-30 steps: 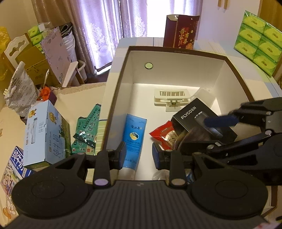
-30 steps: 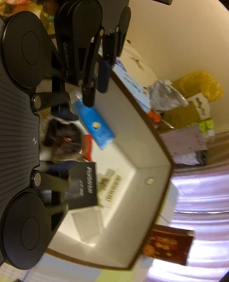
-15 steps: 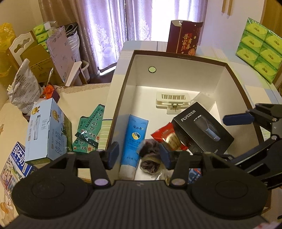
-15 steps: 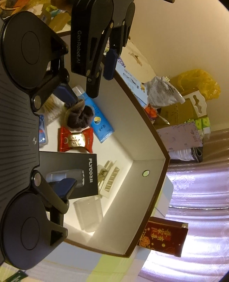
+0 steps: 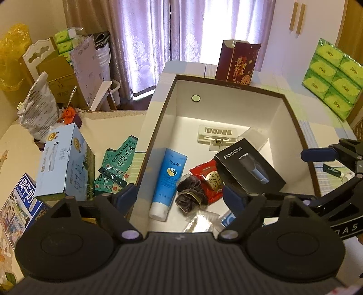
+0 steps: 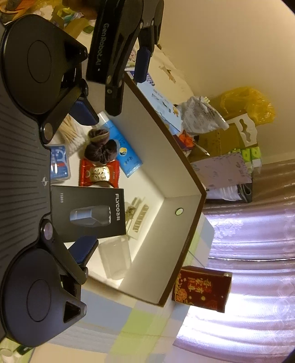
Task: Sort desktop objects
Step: 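Open the left tool to drop the tube while the right tool releases the hair tie, then withdraw both tools from the box toward the lip gel and pill bottle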
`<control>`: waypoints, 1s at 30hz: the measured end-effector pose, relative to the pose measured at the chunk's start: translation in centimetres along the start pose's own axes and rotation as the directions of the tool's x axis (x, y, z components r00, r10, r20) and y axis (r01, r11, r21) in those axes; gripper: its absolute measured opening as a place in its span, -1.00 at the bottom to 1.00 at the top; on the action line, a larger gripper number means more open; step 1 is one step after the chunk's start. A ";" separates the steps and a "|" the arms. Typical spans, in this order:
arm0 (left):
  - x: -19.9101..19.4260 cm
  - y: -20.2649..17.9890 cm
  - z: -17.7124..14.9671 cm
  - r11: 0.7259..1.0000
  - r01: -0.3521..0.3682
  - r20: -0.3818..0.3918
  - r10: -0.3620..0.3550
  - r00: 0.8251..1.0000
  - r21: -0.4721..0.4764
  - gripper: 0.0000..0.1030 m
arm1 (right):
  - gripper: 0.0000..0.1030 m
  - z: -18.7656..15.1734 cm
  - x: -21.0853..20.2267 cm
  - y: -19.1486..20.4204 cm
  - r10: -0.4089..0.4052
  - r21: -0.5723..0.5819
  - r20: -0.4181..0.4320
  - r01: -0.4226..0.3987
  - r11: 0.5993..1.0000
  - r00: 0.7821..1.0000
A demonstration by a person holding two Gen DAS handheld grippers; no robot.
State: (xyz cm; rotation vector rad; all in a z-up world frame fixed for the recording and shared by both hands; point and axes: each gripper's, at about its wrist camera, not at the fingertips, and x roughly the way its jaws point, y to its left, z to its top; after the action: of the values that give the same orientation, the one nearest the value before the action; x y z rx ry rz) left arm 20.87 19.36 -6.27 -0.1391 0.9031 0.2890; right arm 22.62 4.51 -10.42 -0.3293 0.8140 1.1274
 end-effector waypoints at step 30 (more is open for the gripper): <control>-8.0 -5.8 -6.4 0.998 -0.030 -0.006 0.030 1.000 -0.061 0.66 | 0.96 -6.6 -9.5 -0.1 0.041 -0.003 -0.014 -0.041 0.999 0.999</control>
State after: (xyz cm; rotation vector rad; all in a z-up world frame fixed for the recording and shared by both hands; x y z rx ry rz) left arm 13.16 10.80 -3.90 -0.1825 0.9020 0.3445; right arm 18.26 -5.94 -8.12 -0.3251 0.8342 1.1659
